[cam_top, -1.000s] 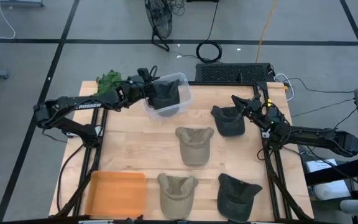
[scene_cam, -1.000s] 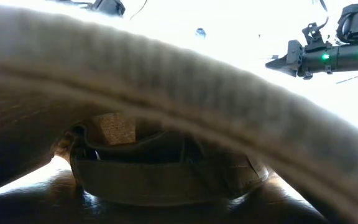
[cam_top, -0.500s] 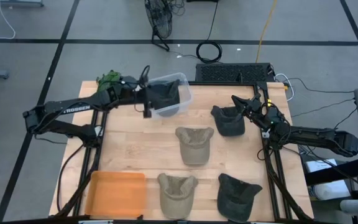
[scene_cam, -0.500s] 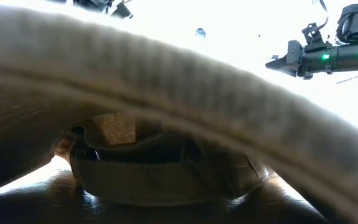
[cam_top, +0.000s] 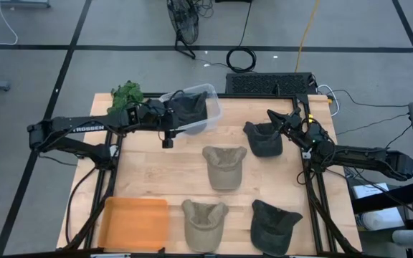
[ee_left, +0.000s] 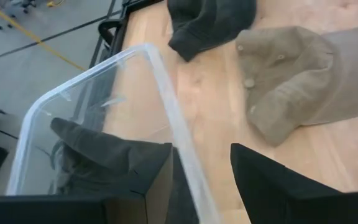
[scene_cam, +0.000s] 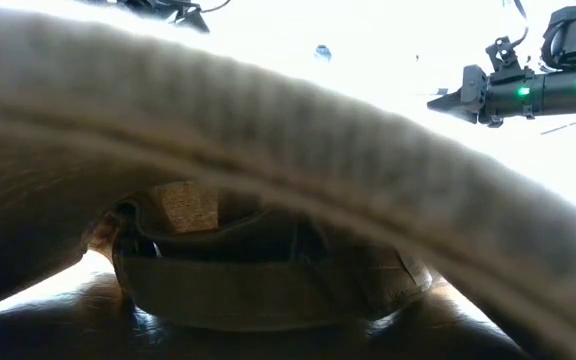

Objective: Pick & Place hat
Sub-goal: Adjust the transparent bin

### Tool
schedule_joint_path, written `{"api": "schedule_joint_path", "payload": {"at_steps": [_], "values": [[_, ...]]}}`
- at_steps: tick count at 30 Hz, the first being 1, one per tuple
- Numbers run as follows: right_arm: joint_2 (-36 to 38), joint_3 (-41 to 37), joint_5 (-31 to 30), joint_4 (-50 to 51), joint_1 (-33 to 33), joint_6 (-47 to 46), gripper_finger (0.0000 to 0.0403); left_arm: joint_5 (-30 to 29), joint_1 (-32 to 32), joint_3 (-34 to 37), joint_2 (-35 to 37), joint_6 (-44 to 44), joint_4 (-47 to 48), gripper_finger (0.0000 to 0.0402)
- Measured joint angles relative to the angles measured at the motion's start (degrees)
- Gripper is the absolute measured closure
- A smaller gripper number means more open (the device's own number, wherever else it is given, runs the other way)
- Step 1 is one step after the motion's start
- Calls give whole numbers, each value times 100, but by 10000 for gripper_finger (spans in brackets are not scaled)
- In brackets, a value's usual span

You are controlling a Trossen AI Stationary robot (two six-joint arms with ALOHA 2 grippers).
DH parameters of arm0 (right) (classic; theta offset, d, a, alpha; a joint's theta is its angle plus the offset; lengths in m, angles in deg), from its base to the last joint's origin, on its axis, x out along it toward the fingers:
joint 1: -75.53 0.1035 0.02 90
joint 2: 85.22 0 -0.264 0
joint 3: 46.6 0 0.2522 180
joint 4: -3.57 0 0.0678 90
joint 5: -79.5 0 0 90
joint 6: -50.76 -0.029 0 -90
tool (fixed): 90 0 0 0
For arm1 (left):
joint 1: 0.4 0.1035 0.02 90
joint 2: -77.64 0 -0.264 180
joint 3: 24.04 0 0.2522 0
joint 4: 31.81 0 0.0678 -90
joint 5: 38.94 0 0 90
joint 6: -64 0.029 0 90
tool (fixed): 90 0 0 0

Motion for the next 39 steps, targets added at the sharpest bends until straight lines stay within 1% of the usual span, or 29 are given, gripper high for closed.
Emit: {"api": "schedule_joint_path", "payload": {"at_steps": [5,11,19,22,28,31,34,36,39], "values": [[0,2,-6,-50,-22,166,403,54,-115,0,-27,-271,-57,227],[1,0,-5,-312,-217,215,403,62,-147,0,-129,-1017,-35,227],[2,0,6,-315,-354,59,403,-160,-49,-15,-592,-1676,-72,227],[-4,0,9,-310,-354,-107,403,-322,-38,-24,-708,-1639,-84,227],[-80,0,17,-289,-348,-528,403,-978,-33,-13,-708,-1473,-110,227],[-111,0,30,-124,-345,-790,403,-1177,-29,-13,-680,-1414,-29,227],[-135,1,31,103,-317,-1025,403,-1305,-31,-13,-680,-1134,76,227],[-138,0,33,240,-272,-1127,403,-1569,-33,-11,-680,-948,114,227],[-138,0,33,327,-175,-1255,403,-2190,-29,-2,-684,-552,132,227]]}}
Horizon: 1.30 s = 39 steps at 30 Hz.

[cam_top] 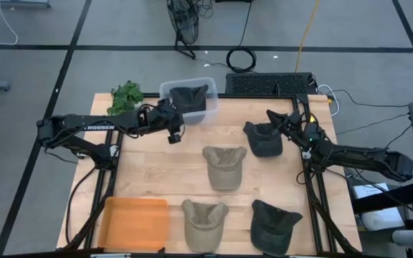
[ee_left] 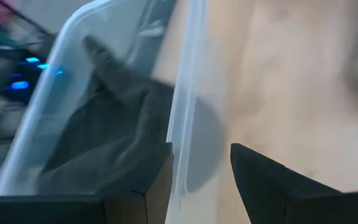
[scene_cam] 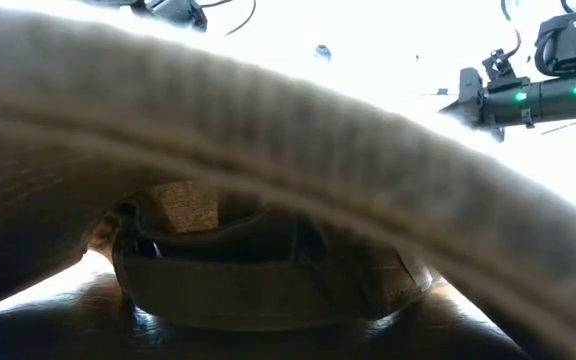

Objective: Pick & Place hat
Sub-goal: Adjust the transparent bin

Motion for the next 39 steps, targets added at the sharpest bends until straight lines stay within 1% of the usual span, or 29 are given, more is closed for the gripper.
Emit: {"api": "schedule_joint_path", "payload": {"at_steps": [3,5,14,18,26,28,35,39], "values": [[0,2,2,13,129,-80,403,-660,2,13,-13,422,40,227],[0,0,2,14,205,-96,403,-890,17,13,-13,471,17,227],[0,0,2,14,306,-79,403,-882,277,13,-24,407,-512,227],[0,0,-1,14,306,-56,403,-787,462,3,-28,144,-771,227],[1,1,-7,14,306,9,403,131,721,2,-28,-178,-515,227],[0,0,-7,14,306,9,403,260,723,2,-29,-195,-405,227],[0,0,-11,14,306,9,403,283,723,4,-80,-162,-333,227],[0,0,-11,14,306,9,403,270,727,7,-78,-3,-357,227]]}}
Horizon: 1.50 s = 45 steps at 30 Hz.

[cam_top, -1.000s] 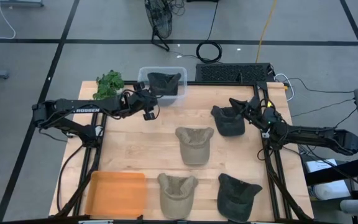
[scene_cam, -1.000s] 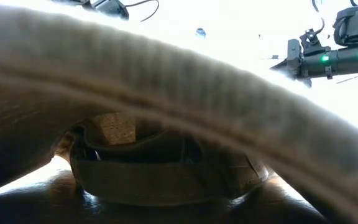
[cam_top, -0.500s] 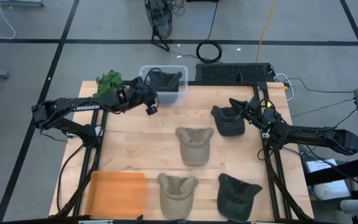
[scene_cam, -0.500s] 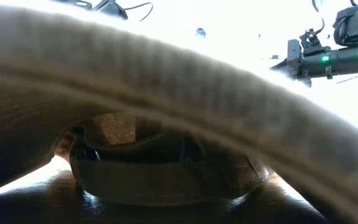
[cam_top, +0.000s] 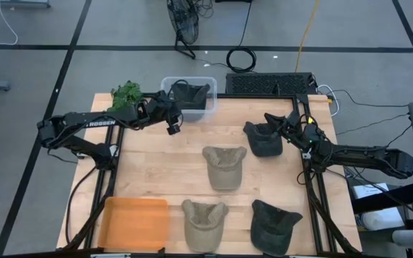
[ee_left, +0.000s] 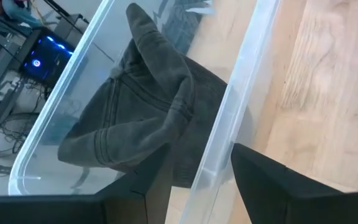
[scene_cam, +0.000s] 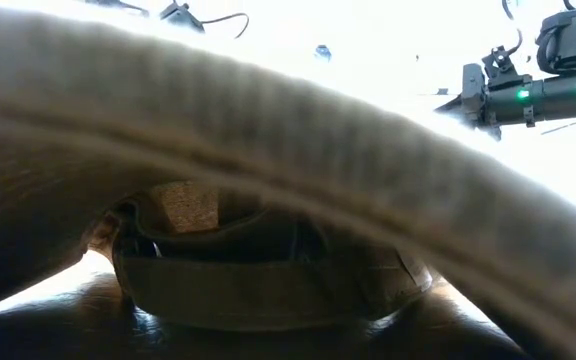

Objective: Pick & Place hat
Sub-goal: Adjust the transparent bin, then adjust the top black cap

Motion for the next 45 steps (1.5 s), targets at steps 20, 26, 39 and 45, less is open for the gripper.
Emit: {"api": "schedule_joint_path", "payload": {"at_steps": [20,26,39,45], "values": [[2,0,-6,2,0,24,403,317,-345,-2,490,-653,-191,226],[2,1,-6,2,0,24,403,594,-416,-4,1007,-1020,-463,226],[0,2,8,9,0,24,403,1582,-931,-7,1424,-973,-1244,227],[0,1,459,154,1,66,403,1582,-957,-4,1527,-914,-1392,227]]}}
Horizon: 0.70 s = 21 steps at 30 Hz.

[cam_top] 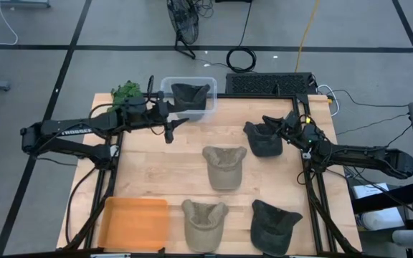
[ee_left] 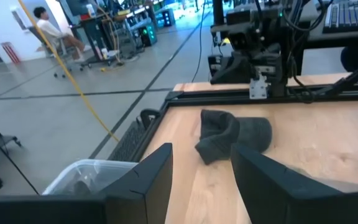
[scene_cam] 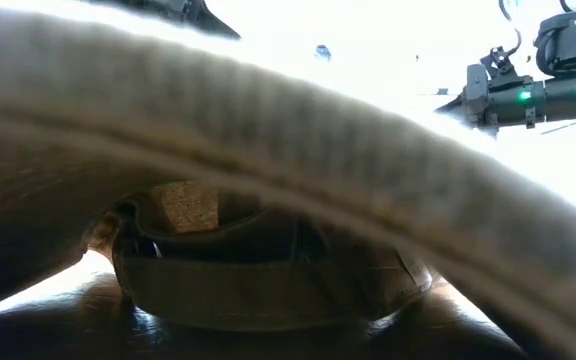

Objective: Pick & Place hat
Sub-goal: Adjust the top black cap

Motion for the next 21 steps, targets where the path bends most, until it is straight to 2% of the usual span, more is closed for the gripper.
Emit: {"api": "schedule_joint_path", "payload": {"at_steps": [4,9,15,21], "values": [[-2,0,377,78,11,17,403,87,22,119,314,136,10,227],[-73,0,1046,473,125,126,403,-6,216,451,1102,293,179,227],[-198,31,722,435,145,5,403,-13,484,889,1936,249,153,227],[-516,355,726,807,256,192,383,-11,569,997,2152,207,113,227]]}}
